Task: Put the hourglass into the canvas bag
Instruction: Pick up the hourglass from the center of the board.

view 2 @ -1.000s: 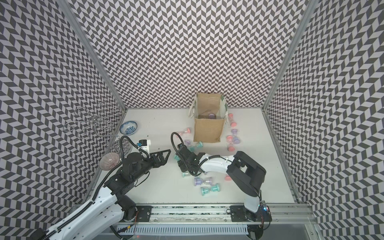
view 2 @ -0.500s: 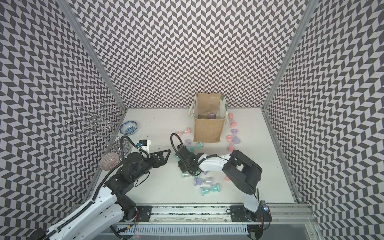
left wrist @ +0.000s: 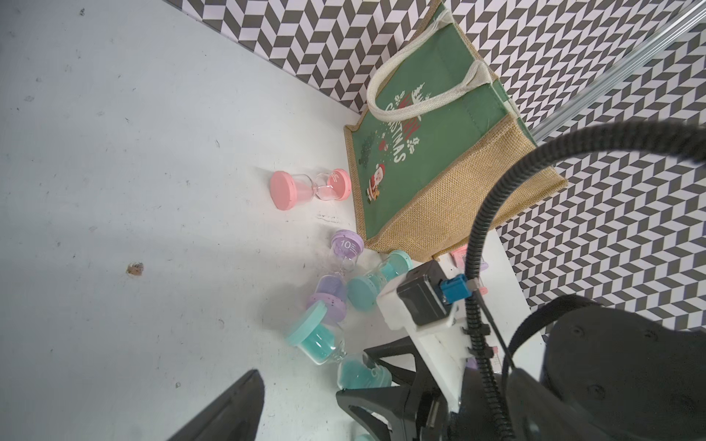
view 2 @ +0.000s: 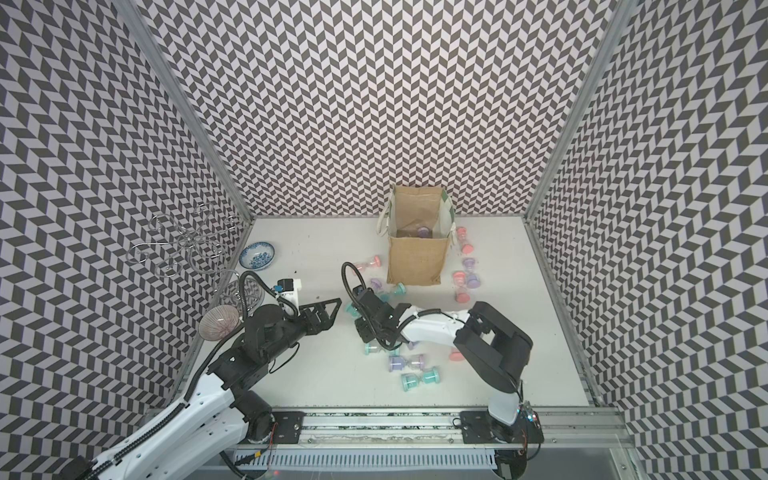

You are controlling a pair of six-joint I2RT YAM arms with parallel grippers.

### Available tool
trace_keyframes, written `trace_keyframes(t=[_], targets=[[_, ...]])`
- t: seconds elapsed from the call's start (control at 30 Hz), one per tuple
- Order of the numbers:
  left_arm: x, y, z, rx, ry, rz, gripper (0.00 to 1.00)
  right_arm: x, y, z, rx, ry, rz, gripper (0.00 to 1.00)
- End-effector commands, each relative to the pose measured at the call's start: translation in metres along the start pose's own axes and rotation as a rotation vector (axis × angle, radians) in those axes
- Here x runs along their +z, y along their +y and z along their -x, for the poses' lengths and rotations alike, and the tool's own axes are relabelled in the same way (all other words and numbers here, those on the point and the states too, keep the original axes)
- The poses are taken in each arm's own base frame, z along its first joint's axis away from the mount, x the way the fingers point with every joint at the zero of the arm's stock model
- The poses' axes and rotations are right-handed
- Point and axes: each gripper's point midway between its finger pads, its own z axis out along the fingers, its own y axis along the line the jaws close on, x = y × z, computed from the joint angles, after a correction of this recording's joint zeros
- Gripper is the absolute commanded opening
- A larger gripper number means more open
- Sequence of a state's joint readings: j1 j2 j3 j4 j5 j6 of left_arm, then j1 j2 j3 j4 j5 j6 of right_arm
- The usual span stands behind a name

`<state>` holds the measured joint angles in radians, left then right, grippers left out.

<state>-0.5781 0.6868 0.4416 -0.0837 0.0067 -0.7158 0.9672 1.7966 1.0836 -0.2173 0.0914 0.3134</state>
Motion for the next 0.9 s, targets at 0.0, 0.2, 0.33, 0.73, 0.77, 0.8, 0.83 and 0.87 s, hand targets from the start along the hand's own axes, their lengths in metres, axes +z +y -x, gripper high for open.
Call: trace_keyframes(t=[0.0, 0.2, 0.33, 0.73, 0.77, 0.8, 0.83, 0.87], targets=[[-0.009, -0.017, 0.024, 0.001, -0.071, -0.033, 0.99, -0.032, 0.010, 0.038, 0.011, -0.118, 0.054, 0.32], [-0.019, -0.034, 0.045, 0.023, -0.117, -0.065, 0.99, -0.071, 0.009, 0.071, 0.037, -0.210, 0.084, 0.30], [-0.025, -0.045, 0.060, 0.044, -0.149, -0.081, 0.99, -0.106, 0.004, 0.097, 0.059, -0.298, 0.094, 0.29], [-0.035, -0.080, 0.096, 0.115, -0.224, -0.148, 0.99, -0.208, -0.058, 0.182, 0.126, -0.581, 0.015, 0.28], [-0.033, -0.082, 0.098, 0.120, -0.225, -0.151, 0.99, -0.215, -0.068, 0.188, 0.134, -0.598, -0.008, 0.28], [-0.032, -0.084, 0.099, 0.121, -0.224, -0.155, 0.99, -0.220, -0.075, 0.194, 0.141, -0.615, -0.021, 0.28], [-0.029, -0.086, 0.100, 0.125, -0.222, -0.162, 0.99, -0.224, -0.085, 0.200, 0.152, -0.632, -0.039, 0.28], [-0.027, -0.089, 0.102, 0.128, -0.222, -0.171, 0.99, -0.226, -0.096, 0.204, 0.166, -0.641, -0.058, 0.28]])
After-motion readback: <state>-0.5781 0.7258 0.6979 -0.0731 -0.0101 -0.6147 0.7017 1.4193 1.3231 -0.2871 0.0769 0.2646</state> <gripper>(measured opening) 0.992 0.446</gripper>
